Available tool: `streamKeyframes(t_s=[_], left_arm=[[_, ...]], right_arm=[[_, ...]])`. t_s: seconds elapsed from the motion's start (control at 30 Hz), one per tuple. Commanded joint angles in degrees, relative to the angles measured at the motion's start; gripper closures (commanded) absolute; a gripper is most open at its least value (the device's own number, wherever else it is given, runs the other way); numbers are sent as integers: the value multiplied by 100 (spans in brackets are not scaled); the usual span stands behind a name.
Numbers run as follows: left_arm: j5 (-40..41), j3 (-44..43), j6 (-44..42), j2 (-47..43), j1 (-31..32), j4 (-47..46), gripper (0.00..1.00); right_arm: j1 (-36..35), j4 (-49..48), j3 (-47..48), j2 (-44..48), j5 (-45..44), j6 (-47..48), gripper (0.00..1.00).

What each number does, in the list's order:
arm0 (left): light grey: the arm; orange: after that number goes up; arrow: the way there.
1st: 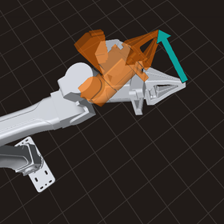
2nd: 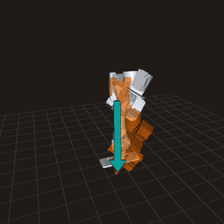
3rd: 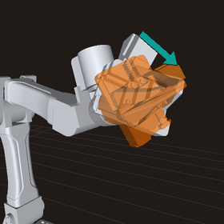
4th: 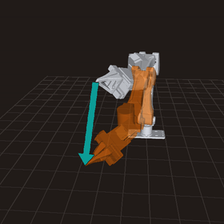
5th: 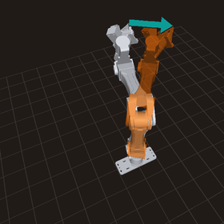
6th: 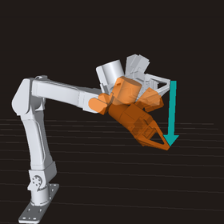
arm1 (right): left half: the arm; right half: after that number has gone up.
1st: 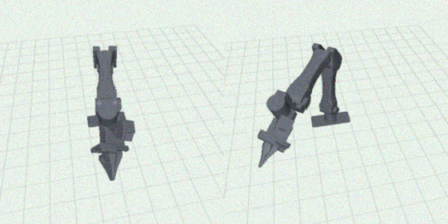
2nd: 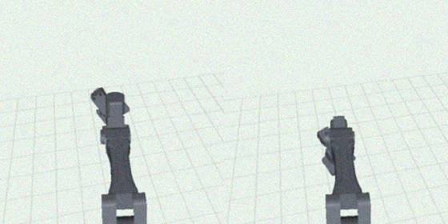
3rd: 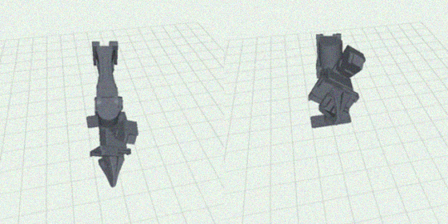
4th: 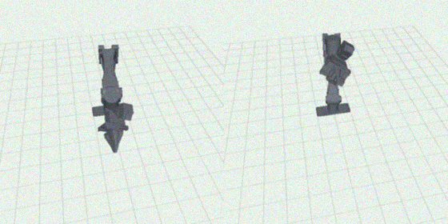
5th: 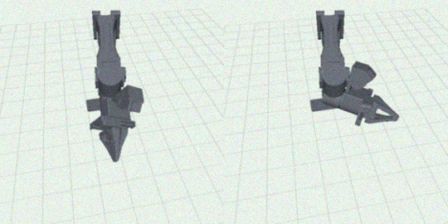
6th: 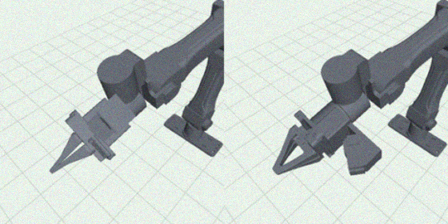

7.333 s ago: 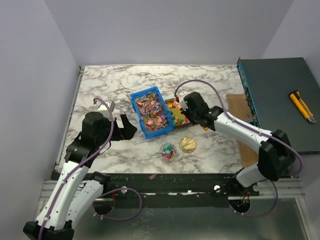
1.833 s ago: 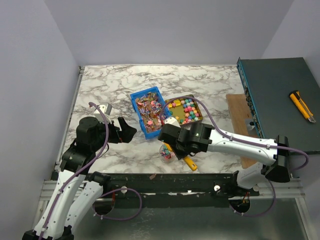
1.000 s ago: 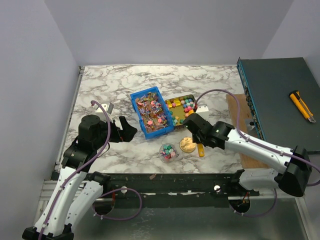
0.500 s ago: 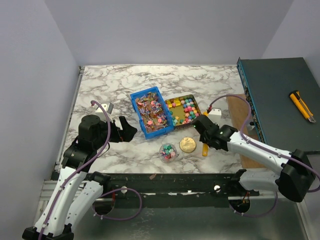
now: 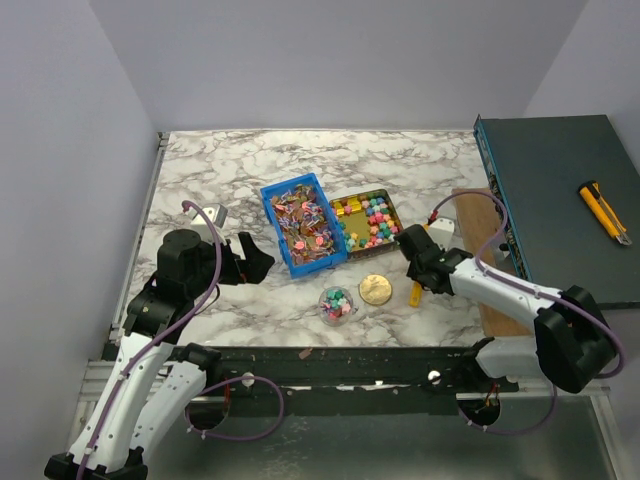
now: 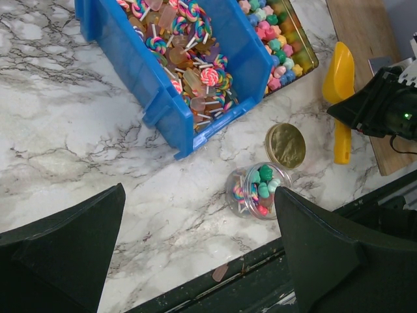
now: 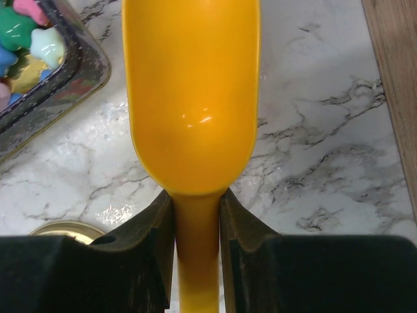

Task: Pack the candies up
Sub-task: Place the spatula at the center of the board.

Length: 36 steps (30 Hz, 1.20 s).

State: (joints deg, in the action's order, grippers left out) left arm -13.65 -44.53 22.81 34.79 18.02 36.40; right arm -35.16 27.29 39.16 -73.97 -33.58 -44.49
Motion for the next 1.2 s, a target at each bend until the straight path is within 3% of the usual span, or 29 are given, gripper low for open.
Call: streamKeyframes(t_s=[0.0, 0.33, 0.47, 0.6, 0.77, 1.17], left_arm=[[117, 33, -66, 12, 13, 50, 1], [132, 32, -75, 61, 8, 49, 1], [134, 32, -75, 99, 9, 49, 1], [134, 23, -75, 130, 13, 48, 1], [139, 24, -57, 167, 9, 51, 1], [137, 19, -74, 272, 9, 41, 1]], right_arm=[[284, -532, -84, -258, 144, 9, 96], [482, -647, -42, -793, 239, -116, 85], [510, -624, -13, -863, 219, -142, 73], [519, -538, 78, -775, 207, -90, 67], [523, -298, 273, -536, 142, 38, 50], [520, 195, 795, -88, 680, 700, 34]])
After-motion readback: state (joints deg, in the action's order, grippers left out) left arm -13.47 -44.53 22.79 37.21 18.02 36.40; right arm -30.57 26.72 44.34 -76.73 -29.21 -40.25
